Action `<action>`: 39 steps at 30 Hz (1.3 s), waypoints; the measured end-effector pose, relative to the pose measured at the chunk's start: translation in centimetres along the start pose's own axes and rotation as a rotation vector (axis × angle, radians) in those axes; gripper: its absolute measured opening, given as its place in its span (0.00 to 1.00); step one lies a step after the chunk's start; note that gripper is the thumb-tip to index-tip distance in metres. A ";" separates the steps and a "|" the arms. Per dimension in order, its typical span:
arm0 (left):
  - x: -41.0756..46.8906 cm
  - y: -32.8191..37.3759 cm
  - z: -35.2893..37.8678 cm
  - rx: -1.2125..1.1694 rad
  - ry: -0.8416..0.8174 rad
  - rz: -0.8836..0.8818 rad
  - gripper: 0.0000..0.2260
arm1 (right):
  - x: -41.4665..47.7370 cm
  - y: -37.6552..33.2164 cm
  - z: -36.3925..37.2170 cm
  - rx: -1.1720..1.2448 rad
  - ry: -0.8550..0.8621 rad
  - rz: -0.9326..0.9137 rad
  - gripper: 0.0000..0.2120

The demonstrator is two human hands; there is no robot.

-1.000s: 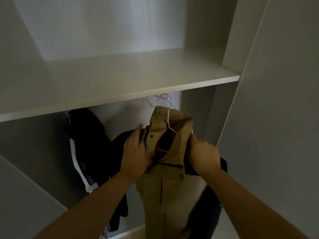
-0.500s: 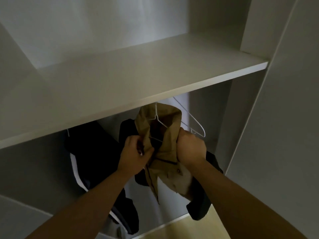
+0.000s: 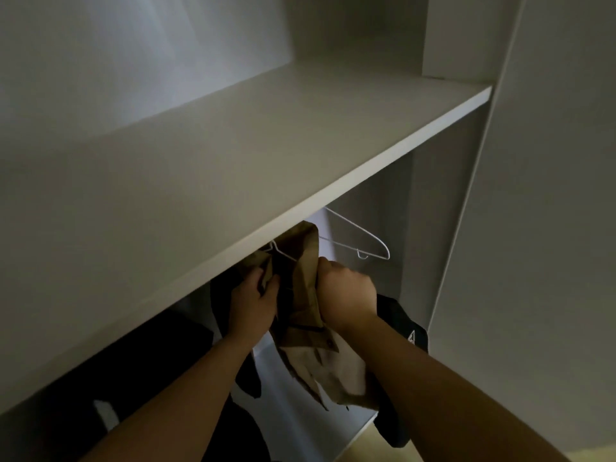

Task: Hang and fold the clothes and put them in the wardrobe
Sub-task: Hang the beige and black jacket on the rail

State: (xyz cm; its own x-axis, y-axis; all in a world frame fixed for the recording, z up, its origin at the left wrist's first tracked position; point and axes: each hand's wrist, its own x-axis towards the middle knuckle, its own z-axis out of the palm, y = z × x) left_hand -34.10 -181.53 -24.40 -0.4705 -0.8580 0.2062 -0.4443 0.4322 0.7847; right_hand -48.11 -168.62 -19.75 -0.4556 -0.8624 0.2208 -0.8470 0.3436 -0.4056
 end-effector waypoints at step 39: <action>10.7 -15.3 2.6 0.038 0.631 0.763 0.09 | 12.9 0.8 13.1 -0.417 0.765 -0.225 0.09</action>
State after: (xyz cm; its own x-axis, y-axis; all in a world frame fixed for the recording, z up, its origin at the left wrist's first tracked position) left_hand -34.36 -196.58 -35.70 -0.1534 -0.3318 0.9308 -0.2204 0.9297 0.2951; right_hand -51.04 -184.34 -28.82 -0.1987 -0.4934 0.8468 -0.9007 0.4326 0.0407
